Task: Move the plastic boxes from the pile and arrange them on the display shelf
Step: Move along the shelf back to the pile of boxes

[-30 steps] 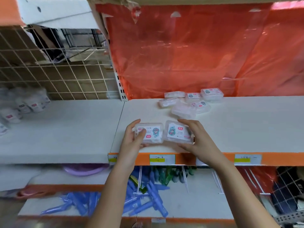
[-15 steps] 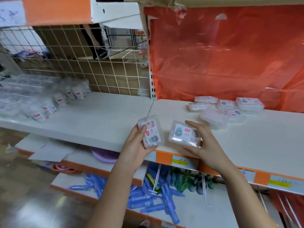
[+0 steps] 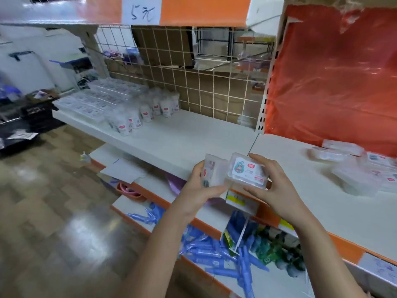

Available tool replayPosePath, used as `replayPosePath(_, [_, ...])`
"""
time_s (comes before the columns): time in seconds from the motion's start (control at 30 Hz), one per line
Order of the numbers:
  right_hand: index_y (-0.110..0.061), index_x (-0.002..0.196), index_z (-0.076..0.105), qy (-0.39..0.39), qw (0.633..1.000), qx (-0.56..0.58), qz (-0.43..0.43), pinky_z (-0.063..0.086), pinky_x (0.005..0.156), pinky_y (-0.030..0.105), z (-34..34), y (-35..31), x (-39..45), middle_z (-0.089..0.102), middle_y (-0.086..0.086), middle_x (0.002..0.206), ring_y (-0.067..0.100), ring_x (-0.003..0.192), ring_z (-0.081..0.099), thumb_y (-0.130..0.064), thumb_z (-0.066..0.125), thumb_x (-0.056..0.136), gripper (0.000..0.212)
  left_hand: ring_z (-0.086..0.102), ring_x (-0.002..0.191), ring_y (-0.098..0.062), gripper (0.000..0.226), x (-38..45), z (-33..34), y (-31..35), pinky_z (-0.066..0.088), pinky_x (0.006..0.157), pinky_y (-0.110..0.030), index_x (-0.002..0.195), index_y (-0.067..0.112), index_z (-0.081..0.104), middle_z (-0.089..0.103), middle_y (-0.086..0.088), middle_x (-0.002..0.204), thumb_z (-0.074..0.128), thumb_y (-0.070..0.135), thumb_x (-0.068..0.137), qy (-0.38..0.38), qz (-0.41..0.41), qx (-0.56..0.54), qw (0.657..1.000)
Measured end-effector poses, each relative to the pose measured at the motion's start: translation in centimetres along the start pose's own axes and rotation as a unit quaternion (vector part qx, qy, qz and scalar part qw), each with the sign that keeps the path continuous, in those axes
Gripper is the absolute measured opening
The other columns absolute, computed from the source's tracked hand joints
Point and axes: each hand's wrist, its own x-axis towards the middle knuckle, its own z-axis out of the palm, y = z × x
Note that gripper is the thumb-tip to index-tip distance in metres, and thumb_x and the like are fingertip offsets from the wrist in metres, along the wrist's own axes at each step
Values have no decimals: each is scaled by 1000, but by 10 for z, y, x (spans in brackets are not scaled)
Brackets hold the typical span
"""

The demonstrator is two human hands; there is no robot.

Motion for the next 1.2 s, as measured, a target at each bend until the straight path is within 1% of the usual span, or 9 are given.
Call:
replayPosePath(0.07, [-43, 126, 40, -17, 1000, 11, -8, 35, 84, -1, 15, -12, 16, 44, -15, 117, -17, 107, 42, -11, 75, 78, 68, 55, 106, -8, 72, -2, -33, 4, 50, 74, -11, 132, 31, 36, 52, 2, 123, 73, 2, 77, 43, 17, 57, 997])
replayPosePath(0.13, [-44, 125, 39, -23, 999, 18, -22, 36, 83, -1, 35, -29, 33, 43, -20, 116, -12, 104, 45, -9, 74, 78, 68, 56, 107, -12, 69, -4, -72, 8, 50, 81, -17, 122, 34, 41, 49, -3, 126, 80, 14, 70, 89, 29, 110, 990])
replayPosePath(0.2, [-41, 126, 40, -27, 999, 29, -33, 37, 84, 2, 60, -49, 51, 44, -16, 117, -4, 107, 45, -9, 73, 79, 66, 57, 107, -14, 66, -8, -115, 16, 49, 85, -22, 117, 35, 43, 51, -4, 125, 82, 22, 66, 118, 33, 165, 979])
replayPosePath(0.3, [-38, 126, 40, -54, 997, 37, -49, 36, 90, 13, 104, -80, 80, 43, -8, 122, 5, 112, 45, -9, 72, 80, 64, 57, 101, -10, 61, -16, -182, 30, 48, 82, -19, 118, 31, 42, 51, -1, 118, 80, 14, 73, 143, 59, 216, 964])
replayPosePath(0.43, [-34, 126, 40, -83, 993, 33, -74, 35, 92, 19, 175, -117, 121, 44, -4, 126, 9, 112, 47, -11, 74, 79, 62, 54, 104, -12, 63, -22, -273, 53, 47, 94, -31, 111, 42, 42, 48, -2, 121, 82, 27, 66, 169, 78, 309, 933])
replayPosePath(0.53, [-32, 127, 40, -116, 988, 17, -99, 35, 91, 16, 223, -140, 151, 44, -5, 128, 5, 112, 45, -14, 75, 78, 63, 53, 105, -12, 62, -22, -333, 70, 45, 96, -29, 112, 42, 43, 46, -3, 119, 83, 27, 66, 172, 88, 347, 918])
replayPosePath(0.7, [-28, 130, 42, -146, 984, -9, -105, 30, 92, 14, 286, -167, 187, 40, -10, 125, 8, 118, 41, -16, 77, 76, 66, 47, 113, -11, 67, -10, -411, 88, 43, 99, -30, 130, 25, 45, 40, 12, 111, 80, 29, 73, 159, 91, 390, 902])
replayPosePath(0.93, [-25, 136, 40, -153, 980, -72, -106, 24, 92, 20, 346, -183, 249, 37, -13, 123, 11, 119, 30, -27, 75, 78, 68, 45, 107, -6, 67, 41, -488, 97, 39, 88, -20, 135, 27, 40, 40, 7, 118, 75, 35, 78, 133, 99, 441, 882])
replayPosePath(1.2, [-29, 136, 39, -135, 982, -97, -94, 27, 94, 23, 406, -195, 352, 36, -15, 121, 14, 123, 30, -34, 75, 77, 70, 39, 125, -9, 70, 135, -581, 126, 33, 100, -21, 139, 26, 39, 39, 6, 138, 74, 37, 79, 111, 112, 488, 859])
